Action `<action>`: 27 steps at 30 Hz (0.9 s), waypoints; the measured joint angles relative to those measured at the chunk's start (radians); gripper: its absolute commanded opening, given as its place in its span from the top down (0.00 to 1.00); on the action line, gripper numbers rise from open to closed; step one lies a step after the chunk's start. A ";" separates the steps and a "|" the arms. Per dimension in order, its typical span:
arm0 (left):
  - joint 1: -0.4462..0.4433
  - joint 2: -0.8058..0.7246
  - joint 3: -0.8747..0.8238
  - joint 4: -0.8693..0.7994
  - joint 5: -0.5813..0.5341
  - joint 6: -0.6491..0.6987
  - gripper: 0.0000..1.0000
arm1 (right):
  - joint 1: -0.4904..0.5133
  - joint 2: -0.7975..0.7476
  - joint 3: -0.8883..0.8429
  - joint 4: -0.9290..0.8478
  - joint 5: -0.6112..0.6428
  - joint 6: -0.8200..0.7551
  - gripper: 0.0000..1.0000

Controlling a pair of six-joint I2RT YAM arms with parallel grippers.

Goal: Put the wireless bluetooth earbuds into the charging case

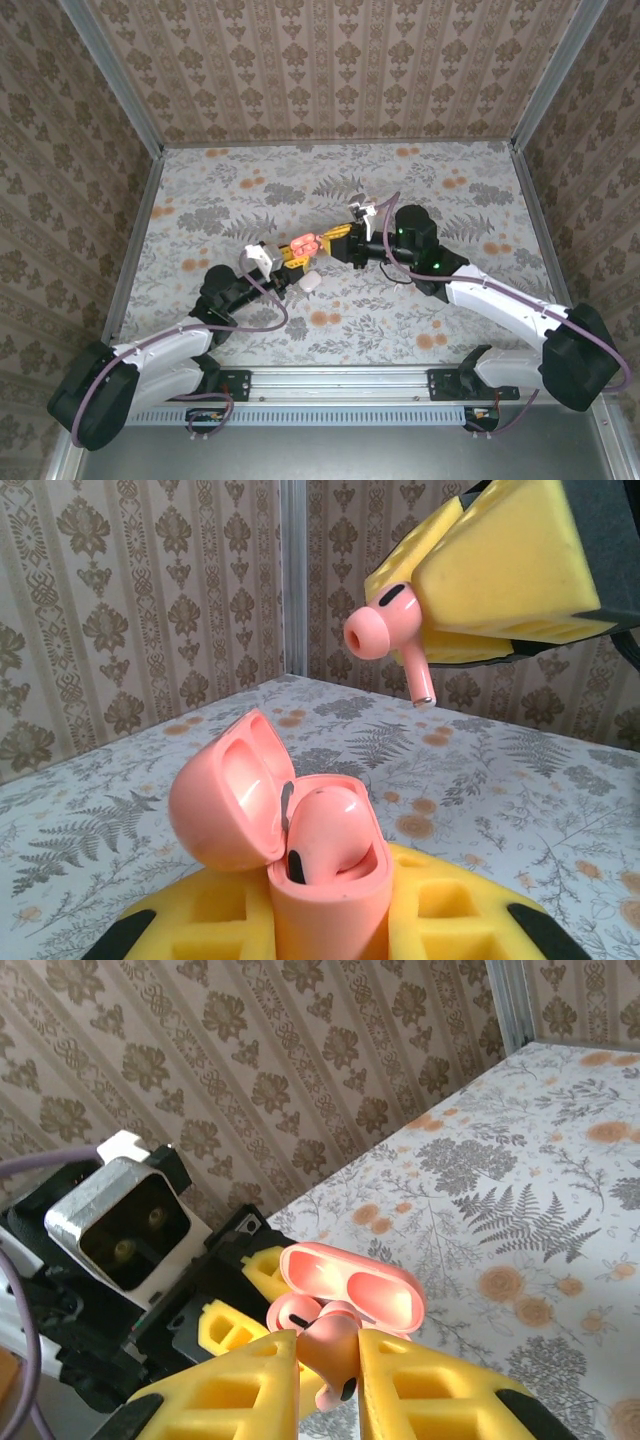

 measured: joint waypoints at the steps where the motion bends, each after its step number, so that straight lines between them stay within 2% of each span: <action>1: 0.002 0.000 0.000 0.000 0.008 -0.007 0.83 | -0.002 -0.001 0.005 -0.009 0.000 -0.017 0.79; 12: 0.025 0.000 0.000 0.021 0.096 -0.088 0.83 | -0.014 0.004 0.073 -0.047 -0.052 -0.113 0.79; 27: 0.045 0.011 0.000 0.072 0.146 -0.154 0.82 | -0.028 0.064 0.107 -0.056 -0.117 -0.140 0.79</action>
